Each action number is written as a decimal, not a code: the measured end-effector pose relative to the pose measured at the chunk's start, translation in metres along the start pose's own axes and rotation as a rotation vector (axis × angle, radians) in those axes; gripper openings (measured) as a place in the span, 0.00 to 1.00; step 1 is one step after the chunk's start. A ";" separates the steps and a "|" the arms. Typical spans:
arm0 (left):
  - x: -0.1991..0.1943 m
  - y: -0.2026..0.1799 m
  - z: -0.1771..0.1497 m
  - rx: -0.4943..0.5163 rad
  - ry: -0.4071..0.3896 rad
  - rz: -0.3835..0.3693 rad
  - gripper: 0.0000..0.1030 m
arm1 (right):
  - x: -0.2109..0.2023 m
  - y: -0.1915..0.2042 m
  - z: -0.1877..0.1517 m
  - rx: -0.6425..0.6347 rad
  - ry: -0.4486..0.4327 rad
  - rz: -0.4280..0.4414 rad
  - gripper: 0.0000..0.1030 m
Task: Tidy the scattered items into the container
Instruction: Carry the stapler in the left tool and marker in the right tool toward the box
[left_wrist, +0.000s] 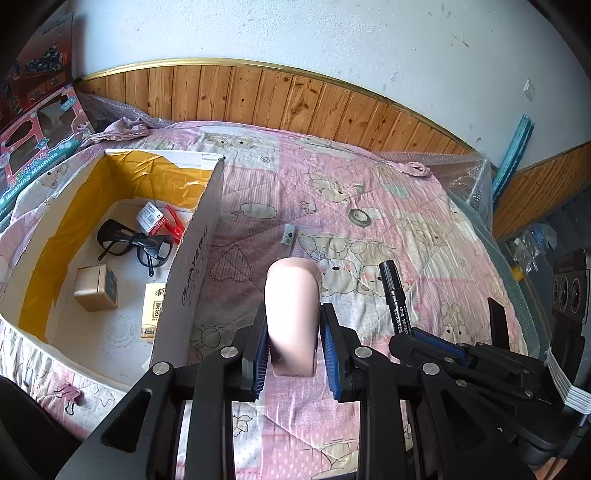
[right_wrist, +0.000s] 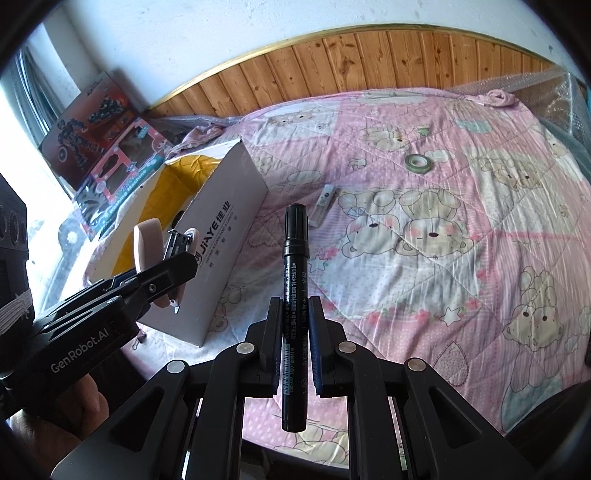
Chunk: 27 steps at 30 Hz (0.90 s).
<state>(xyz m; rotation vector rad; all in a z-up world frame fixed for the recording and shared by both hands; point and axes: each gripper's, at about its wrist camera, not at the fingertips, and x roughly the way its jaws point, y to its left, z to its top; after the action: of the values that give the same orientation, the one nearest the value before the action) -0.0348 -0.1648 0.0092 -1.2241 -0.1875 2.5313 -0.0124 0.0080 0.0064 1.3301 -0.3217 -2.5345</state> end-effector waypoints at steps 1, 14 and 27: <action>-0.001 0.001 0.000 -0.001 -0.002 0.002 0.26 | 0.000 0.001 0.001 -0.003 -0.001 0.001 0.13; -0.006 0.010 0.009 -0.021 -0.021 0.010 0.26 | 0.003 0.020 0.015 -0.036 -0.012 0.021 0.13; -0.016 0.029 0.021 -0.073 -0.038 -0.002 0.26 | 0.003 0.036 0.031 -0.063 -0.026 0.041 0.13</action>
<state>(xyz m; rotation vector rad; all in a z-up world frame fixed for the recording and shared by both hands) -0.0488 -0.1970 0.0266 -1.2029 -0.2926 2.5679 -0.0355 -0.0245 0.0321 1.2555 -0.2699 -2.5084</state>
